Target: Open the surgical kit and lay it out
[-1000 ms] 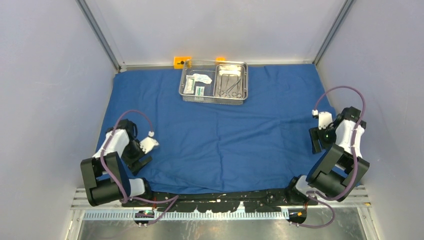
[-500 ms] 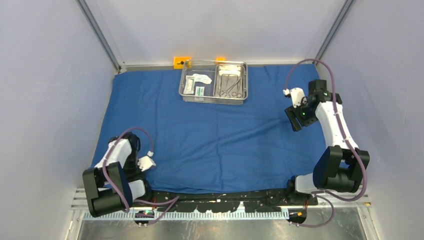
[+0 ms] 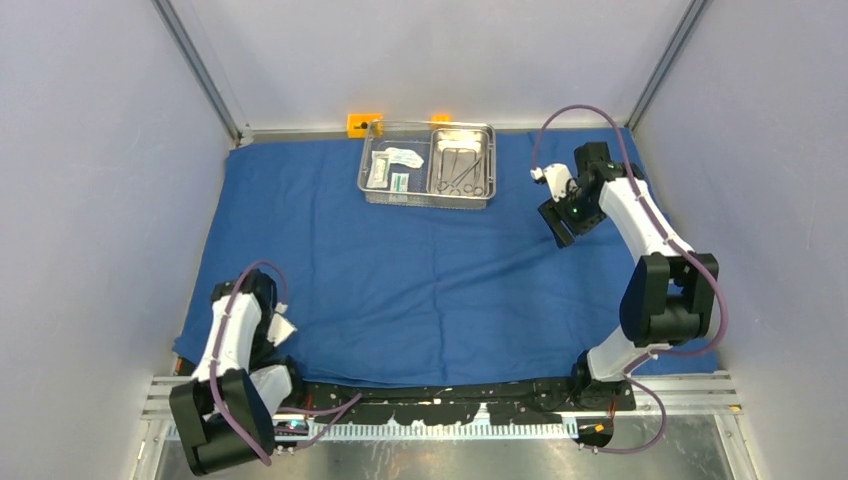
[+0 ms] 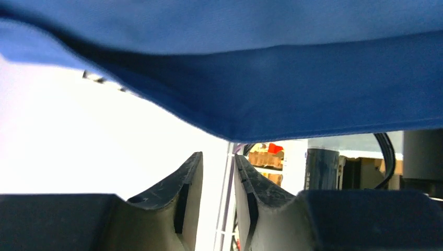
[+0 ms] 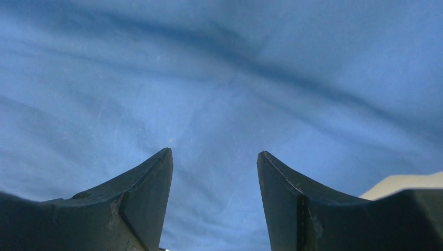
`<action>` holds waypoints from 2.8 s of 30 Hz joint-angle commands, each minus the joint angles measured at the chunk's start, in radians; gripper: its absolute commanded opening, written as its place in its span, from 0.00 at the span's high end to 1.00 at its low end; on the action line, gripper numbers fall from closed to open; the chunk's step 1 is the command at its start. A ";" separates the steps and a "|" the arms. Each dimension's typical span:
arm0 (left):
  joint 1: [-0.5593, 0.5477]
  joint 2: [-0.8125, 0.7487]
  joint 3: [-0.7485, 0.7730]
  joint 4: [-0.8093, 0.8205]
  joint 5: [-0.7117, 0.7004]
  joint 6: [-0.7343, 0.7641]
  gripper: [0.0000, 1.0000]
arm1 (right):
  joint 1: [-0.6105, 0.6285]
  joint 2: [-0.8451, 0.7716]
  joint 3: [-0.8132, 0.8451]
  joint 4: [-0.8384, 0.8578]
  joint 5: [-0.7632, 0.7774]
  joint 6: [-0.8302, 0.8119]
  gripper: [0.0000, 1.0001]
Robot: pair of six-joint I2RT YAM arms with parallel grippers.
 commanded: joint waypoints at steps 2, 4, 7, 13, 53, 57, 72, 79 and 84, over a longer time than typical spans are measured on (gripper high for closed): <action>0.011 -0.130 0.034 -0.229 -0.054 -0.094 0.64 | 0.020 0.056 0.089 0.057 -0.050 -0.019 0.35; 0.011 -0.166 0.106 -0.165 -0.050 -0.062 0.52 | 0.020 0.077 0.102 0.058 -0.067 -0.022 0.35; 0.011 -0.127 0.216 -0.030 0.042 -0.065 0.36 | 0.023 0.098 0.107 0.058 -0.079 -0.027 0.35; 0.011 0.168 0.411 0.155 0.403 -0.230 0.37 | 0.025 0.102 0.088 0.061 -0.069 -0.032 0.35; 0.202 0.248 0.010 0.217 -0.050 0.002 0.64 | 0.026 0.121 0.101 0.058 -0.027 -0.044 0.36; 0.203 0.173 -0.025 0.202 -0.094 0.005 0.58 | 0.026 0.130 0.110 0.059 -0.030 -0.056 0.36; 0.209 0.182 0.298 0.158 0.117 -0.053 0.44 | 0.026 0.100 0.108 0.057 -0.050 -0.041 0.36; 0.209 0.308 0.162 0.370 0.008 0.031 0.42 | 0.027 0.086 0.095 0.055 -0.037 -0.028 0.36; 0.211 0.335 0.028 0.457 -0.092 0.109 0.40 | 0.026 0.096 0.093 0.049 -0.026 -0.021 0.36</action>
